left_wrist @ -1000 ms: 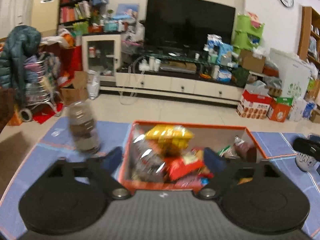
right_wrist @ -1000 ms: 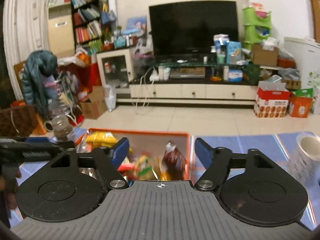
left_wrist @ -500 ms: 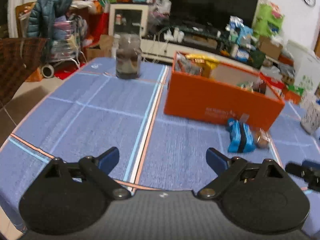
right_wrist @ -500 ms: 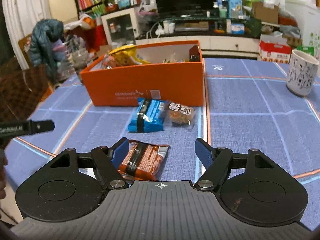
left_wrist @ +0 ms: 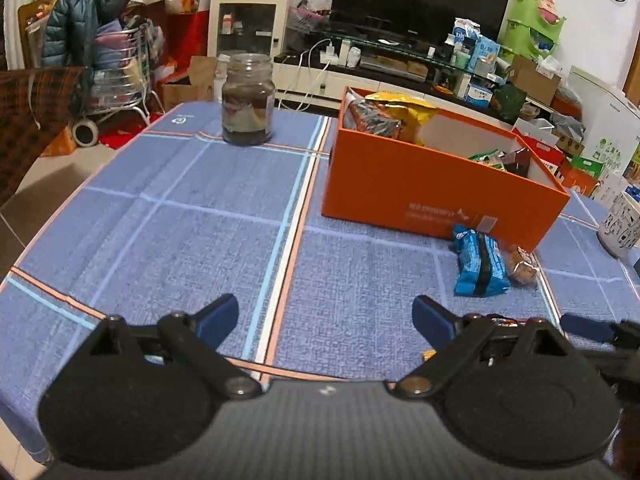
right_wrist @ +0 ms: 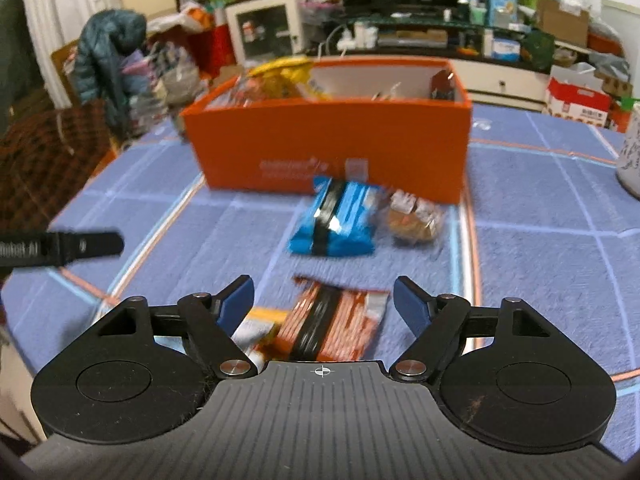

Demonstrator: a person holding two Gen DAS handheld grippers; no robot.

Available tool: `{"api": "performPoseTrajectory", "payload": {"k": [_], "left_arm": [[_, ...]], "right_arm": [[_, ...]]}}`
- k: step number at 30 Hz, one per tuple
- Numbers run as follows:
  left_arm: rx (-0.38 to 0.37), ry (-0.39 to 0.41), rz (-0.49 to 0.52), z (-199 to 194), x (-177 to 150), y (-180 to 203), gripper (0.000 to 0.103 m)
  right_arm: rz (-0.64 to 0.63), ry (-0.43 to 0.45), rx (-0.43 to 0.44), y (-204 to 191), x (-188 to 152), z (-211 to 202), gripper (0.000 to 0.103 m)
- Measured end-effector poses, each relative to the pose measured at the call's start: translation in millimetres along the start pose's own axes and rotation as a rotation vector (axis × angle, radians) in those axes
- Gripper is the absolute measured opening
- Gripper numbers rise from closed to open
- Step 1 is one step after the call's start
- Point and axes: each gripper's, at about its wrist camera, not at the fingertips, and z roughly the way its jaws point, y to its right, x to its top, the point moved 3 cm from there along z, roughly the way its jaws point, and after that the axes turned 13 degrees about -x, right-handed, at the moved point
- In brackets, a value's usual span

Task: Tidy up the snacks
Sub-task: 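Grasp the white-yellow pack with the left tool while the right grasps the brown wafer bar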

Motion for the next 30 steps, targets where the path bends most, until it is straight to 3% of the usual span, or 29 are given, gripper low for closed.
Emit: {"api": "performPoseTrajectory", "payload": {"k": [5,10,13,21,30], "left_arm": [[-0.012,-0.011,0.025,3,-4,8,0.093],[-0.020,-0.030,0.033,6,-6,12,0.093],[-0.018,-0.039,0.038,8,-7,13,0.093],[-0.068,-0.092,0.001,18,-19,30,0.093],[-0.086,-0.170,0.054,44,-53,77,0.093]], "right_arm": [[0.017,-0.052,-0.005,-1,-4,11,0.068],[0.079,-0.151,0.037,5,-13,29,0.052],[0.063,-0.156,0.026,8,-12,29,0.037],[0.049,-0.155,-0.072,40,-16,26,0.034],[0.051,-0.157,-0.056,54,-21,20,0.034]]}}
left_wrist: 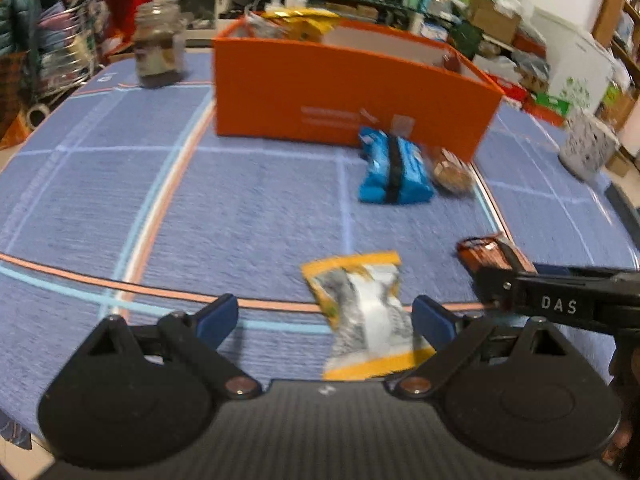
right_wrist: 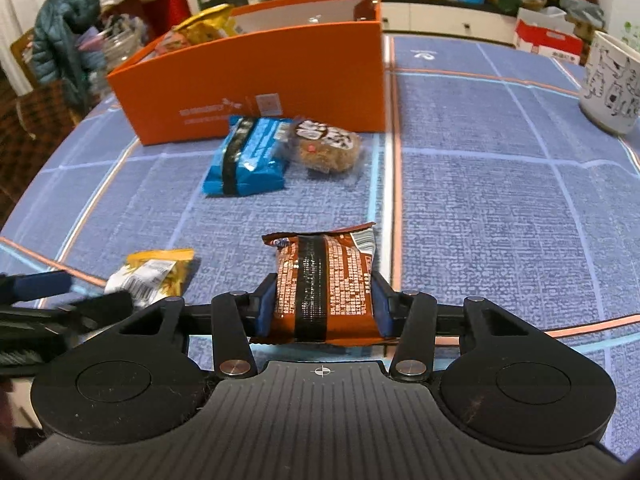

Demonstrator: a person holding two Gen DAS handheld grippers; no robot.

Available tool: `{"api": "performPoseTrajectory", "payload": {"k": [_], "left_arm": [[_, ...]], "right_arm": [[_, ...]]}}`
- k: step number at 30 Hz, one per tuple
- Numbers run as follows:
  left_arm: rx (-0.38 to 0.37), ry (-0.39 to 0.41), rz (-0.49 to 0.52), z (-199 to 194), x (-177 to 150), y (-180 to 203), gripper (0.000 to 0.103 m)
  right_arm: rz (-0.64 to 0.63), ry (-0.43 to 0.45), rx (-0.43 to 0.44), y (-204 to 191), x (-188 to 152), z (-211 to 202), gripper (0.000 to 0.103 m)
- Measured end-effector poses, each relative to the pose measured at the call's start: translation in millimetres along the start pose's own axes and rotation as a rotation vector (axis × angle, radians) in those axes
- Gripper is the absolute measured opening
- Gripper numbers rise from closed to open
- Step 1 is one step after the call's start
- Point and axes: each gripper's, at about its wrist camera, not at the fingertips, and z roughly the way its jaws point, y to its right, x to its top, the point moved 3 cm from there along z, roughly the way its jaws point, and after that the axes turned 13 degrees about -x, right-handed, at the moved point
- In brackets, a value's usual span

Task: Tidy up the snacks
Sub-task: 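Grasp the white-yellow pack with the left tool while the right grasps the brown wafer bar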

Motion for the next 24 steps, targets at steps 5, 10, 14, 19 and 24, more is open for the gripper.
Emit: {"api": "performPoseTrajectory", "payload": {"k": [5,10,14,19,24], "left_arm": [[-0.017,-0.020,-0.011,14,-2,3,0.093],[0.002,-0.012,0.034,23,-2,8,0.091],[0.036,-0.013,0.091,28,0,13,0.083],[0.051,-0.018,0.113,28,-1,14,0.078],[0.053,-0.020,0.122,27,-2,14,0.078]], "right_arm": [[-0.020,0.001,0.009,1,-3,0,0.034],[-0.037,-0.003,0.000,-2,-3,-1,0.035],[-0.050,0.002,-0.008,-4,-3,0,0.036],[-0.056,0.001,-0.015,-5,-5,-1,0.036],[-0.066,0.003,-0.023,-7,-6,-3,0.037]]}}
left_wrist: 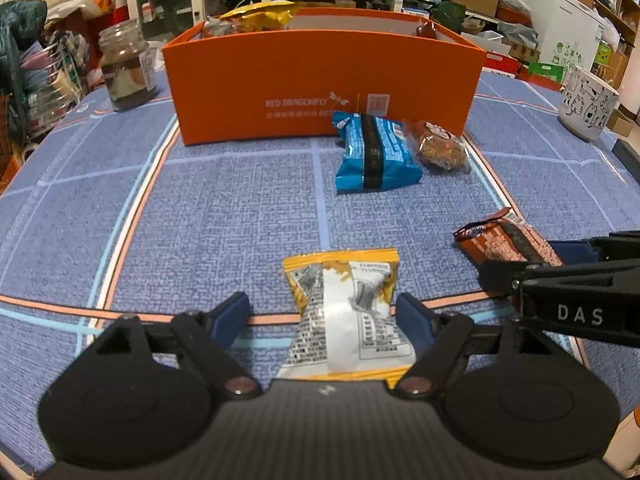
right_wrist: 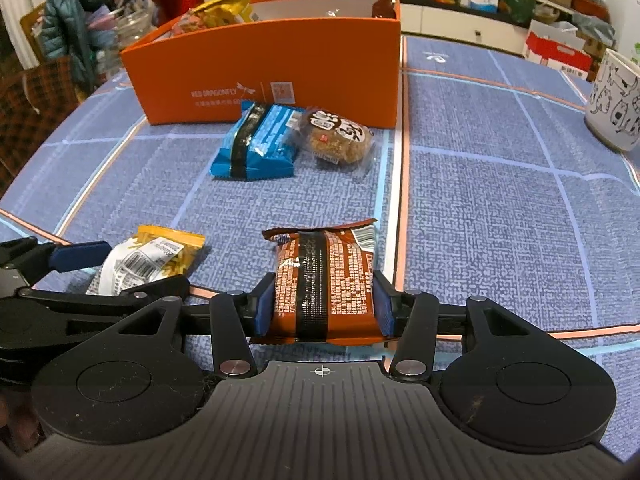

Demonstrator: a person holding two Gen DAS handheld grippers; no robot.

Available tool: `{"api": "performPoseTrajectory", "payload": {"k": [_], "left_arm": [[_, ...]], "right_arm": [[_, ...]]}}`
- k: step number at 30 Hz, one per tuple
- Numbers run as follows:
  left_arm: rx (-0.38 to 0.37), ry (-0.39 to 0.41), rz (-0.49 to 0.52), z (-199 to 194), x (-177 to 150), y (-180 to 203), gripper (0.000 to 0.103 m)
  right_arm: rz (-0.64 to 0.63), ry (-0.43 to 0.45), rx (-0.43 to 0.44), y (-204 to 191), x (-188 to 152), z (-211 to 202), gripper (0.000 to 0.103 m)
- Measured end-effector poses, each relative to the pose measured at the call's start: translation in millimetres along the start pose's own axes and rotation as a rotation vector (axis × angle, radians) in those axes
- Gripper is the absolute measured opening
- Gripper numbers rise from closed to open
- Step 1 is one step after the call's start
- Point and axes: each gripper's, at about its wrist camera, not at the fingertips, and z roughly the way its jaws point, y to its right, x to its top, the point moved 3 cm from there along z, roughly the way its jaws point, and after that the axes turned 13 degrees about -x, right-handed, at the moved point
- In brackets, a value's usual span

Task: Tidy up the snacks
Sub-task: 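Grasp the white-yellow pack with the left tool while the right grasps the brown wafer bar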

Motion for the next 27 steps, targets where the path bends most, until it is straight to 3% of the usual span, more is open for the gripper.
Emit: {"api": "performPoseTrajectory", "payload": {"k": [20,27], "left_arm": [[0.021,0.000,0.012,-1.1,-1.6,-4.2,0.083],[-0.015,-0.004,0.036,-3.8,-1.1,3.0,0.060]], "right_arm": [[-0.017,0.003,-0.009,-3.1,-0.3,0.7,0.040],[-0.019,-0.001,-0.008,-3.4,-0.6,0.3,0.039]]}}
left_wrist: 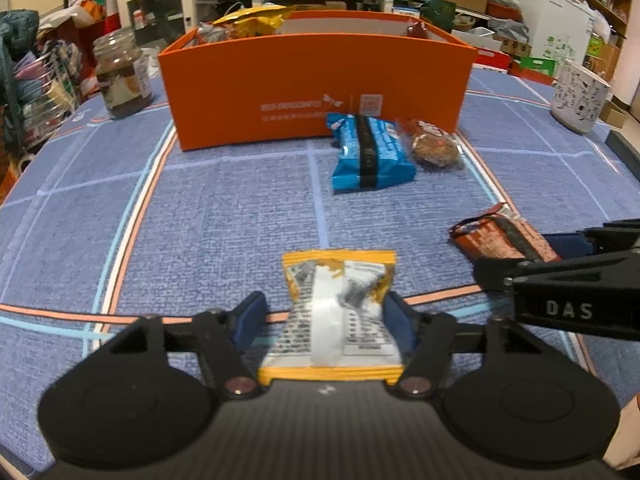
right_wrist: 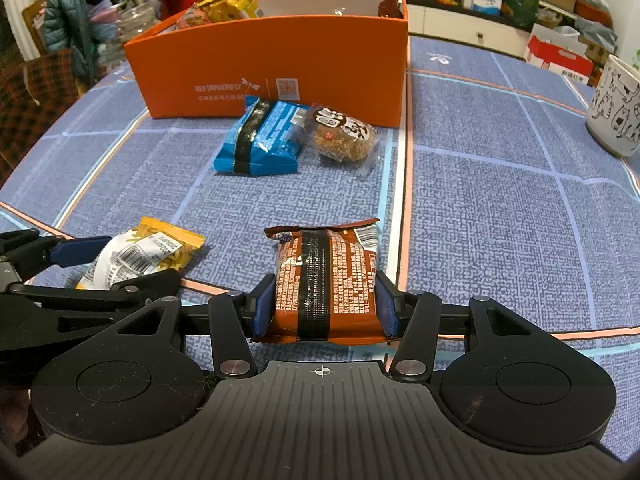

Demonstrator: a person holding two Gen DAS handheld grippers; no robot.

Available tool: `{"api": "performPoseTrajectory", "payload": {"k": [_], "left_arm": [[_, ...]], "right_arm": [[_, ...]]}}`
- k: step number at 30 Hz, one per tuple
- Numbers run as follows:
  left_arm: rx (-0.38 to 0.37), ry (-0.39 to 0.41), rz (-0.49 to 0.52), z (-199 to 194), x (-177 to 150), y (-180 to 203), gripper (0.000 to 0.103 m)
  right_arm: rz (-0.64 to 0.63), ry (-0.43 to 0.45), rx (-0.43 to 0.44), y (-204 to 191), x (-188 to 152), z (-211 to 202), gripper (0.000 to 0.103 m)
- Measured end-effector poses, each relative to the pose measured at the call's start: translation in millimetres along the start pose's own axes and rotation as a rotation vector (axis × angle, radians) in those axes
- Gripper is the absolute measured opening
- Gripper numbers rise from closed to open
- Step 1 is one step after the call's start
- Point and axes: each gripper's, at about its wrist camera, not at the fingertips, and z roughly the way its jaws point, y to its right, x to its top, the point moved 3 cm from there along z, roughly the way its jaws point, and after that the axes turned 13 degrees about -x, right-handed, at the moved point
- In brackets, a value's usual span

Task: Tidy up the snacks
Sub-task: 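Grasp the white-yellow pack with the left tool while the right grasps the brown wafer bar, then carry both packs over the orange box and open both tools to drop them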

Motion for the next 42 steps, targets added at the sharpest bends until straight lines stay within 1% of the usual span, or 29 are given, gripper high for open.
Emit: {"api": "performPoseTrajectory", "payload": {"k": [1,4,5,9,10,15,18,20,24,31,42], "left_arm": [[-0.004,-0.001,0.002,0,0,0,0.059],[-0.023,-0.003,0.000,-2,0,0,0.047],[-0.030,-0.006,-0.002,-3,0,0,0.045],[-0.086,-0.003,-0.040,-10,-1,-4,0.044],[-0.089,0.000,-0.038,-12,-2,-5,0.044],[-0.039,0.039,-0.005,-22,2,-7,0.044],[-0.006,0.061,0.003,-26,8,-11,0.044],[0.006,0.065,0.001,-26,10,-15,0.044],[0.035,0.046,0.007,-24,10,-18,0.044],[0.051,0.043,0.011,-26,11,-22,0.044],[0.083,0.046,0.001,-26,14,-29,0.044]], "right_arm": [[-0.001,0.000,0.000,0,0,0,0.039],[-0.002,0.001,-0.003,0,0,0,0.039],[-0.003,0.001,-0.004,0,0,0,0.039],[0.005,0.000,0.004,0,1,0,0.036],[0.004,-0.001,0.007,0,1,0,0.036],[0.011,0.001,0.029,-1,2,-1,0.033],[0.001,0.025,0.025,-3,3,-5,0.032],[-0.006,0.038,0.021,-4,5,-8,0.032],[-0.004,0.035,0.028,-6,6,-8,0.032],[0.008,0.068,0.025,-5,9,-15,0.032],[-0.001,0.074,0.024,-8,9,-17,0.032]]}}
